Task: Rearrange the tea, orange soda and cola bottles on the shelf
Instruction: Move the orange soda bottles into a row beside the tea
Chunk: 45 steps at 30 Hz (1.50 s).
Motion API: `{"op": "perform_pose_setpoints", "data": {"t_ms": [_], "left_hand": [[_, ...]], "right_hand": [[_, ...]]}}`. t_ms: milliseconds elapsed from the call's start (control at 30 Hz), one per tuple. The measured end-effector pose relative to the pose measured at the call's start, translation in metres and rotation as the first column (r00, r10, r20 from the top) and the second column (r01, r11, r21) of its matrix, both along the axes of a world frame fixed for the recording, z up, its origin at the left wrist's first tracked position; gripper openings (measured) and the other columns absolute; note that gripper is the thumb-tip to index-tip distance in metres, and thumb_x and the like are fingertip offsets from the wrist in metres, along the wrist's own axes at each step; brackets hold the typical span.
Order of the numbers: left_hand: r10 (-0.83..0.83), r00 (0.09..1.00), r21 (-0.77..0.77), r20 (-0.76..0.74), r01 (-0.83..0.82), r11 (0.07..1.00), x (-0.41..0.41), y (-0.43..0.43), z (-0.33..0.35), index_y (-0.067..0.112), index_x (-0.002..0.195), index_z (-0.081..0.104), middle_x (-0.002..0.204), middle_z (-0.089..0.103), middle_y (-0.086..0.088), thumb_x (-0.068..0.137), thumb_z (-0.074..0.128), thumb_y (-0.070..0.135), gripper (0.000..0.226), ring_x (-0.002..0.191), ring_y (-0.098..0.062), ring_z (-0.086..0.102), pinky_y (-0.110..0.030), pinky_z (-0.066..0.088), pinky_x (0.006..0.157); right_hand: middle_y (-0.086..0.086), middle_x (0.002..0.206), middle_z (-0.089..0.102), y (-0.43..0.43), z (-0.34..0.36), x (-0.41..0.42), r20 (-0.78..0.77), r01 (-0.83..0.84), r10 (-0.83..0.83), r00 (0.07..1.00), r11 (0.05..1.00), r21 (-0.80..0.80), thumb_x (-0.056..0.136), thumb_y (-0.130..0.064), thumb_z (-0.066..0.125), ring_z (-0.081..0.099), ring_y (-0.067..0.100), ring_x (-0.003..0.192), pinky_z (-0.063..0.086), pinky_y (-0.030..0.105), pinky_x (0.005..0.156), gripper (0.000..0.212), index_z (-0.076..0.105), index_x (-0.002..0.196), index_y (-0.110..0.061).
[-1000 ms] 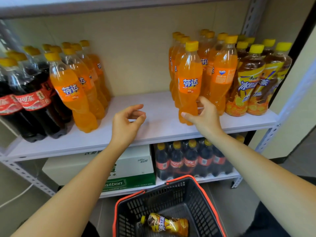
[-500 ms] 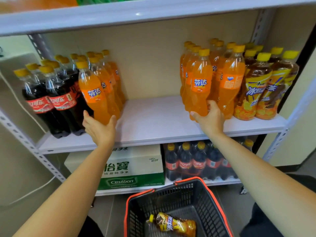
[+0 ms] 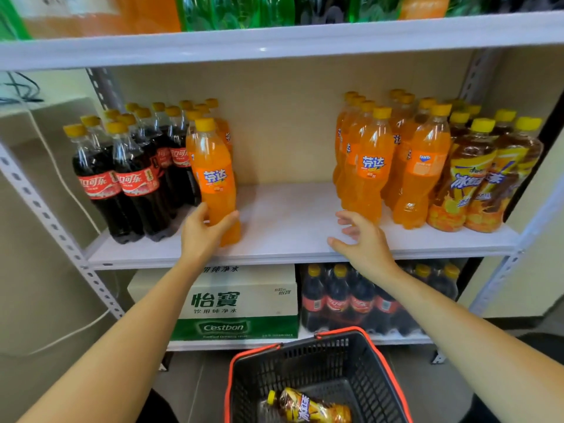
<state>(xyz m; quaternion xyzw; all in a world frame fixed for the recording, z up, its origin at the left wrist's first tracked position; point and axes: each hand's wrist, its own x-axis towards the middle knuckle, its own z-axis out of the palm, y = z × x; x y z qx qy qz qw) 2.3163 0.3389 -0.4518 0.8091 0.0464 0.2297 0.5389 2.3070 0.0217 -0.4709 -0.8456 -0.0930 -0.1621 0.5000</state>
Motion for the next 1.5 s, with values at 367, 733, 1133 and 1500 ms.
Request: {"op": "perform_pose_setpoints", "data": {"t_ms": [367, 733, 1133, 1500], "left_hand": [[-0.370, 0.929, 0.401, 0.007, 0.336, 0.852, -0.041, -0.064, 0.012, 0.037, 0.087, 0.062, 0.078, 0.062, 0.009, 0.070, 0.073, 0.067, 0.036, 0.073, -0.010, 0.056, -0.040, 0.048, 0.067], [-0.587, 0.801, -0.025, -0.116, 0.589, 0.808, -0.053, -0.107, 0.017, 0.029, 0.119, 0.058, 0.100, 0.075, -0.002, 0.073, 0.087, 0.042, 0.056, 0.078, -0.017, 0.072, -0.027, 0.056, 0.067], [-0.677, 0.730, -0.019, -0.098, 0.679, 0.734, -0.057, -0.138, 0.020, 0.044, 0.135, 0.049, 0.116, 0.068, 0.015, 0.065, 0.091, 0.036, 0.082, 0.106, -0.014, 0.070, -0.026, 0.059, 0.080], [-0.773, 0.619, -0.235, -0.138, 0.738, 0.633, -0.056, -0.144, 0.014, 0.031, 0.141, 0.052, 0.129, 0.069, -0.004, 0.066, 0.077, 0.032, 0.079, 0.115, -0.029, 0.068, -0.047, 0.057, 0.093]], "right_hand": [[0.005, 0.129, 0.068, 0.007, 0.072, -0.031, -0.010, -0.329, 0.389, 0.921, 0.792, 0.514, 0.078, -0.029, 0.076, 0.069, 0.018, 0.114, 0.061, 0.040, 0.090, 0.063, 0.054, 0.138, -0.021], [0.005, 0.133, 0.067, -0.019, 0.076, -0.029, -0.026, -0.344, 0.514, 0.857, 0.610, 0.714, 0.092, -0.024, 0.067, 0.065, 0.029, 0.123, 0.056, 0.049, 0.097, 0.050, 0.052, 0.140, -0.024], [0.003, 0.131, 0.069, -0.040, 0.086, -0.027, -0.099, -0.195, 0.345, 0.933, 0.719, 0.667, 0.085, -0.041, 0.068, 0.068, 0.028, 0.118, 0.058, 0.054, 0.094, 0.059, 0.054, 0.140, -0.026], [0.010, 0.136, 0.065, -0.051, 0.092, -0.028, -0.092, -0.286, 0.446, 0.890, 0.704, 0.650, 0.092, -0.023, 0.068, 0.065, 0.029, 0.122, 0.058, 0.050, 0.094, 0.056, 0.051, 0.145, -0.024]]}}
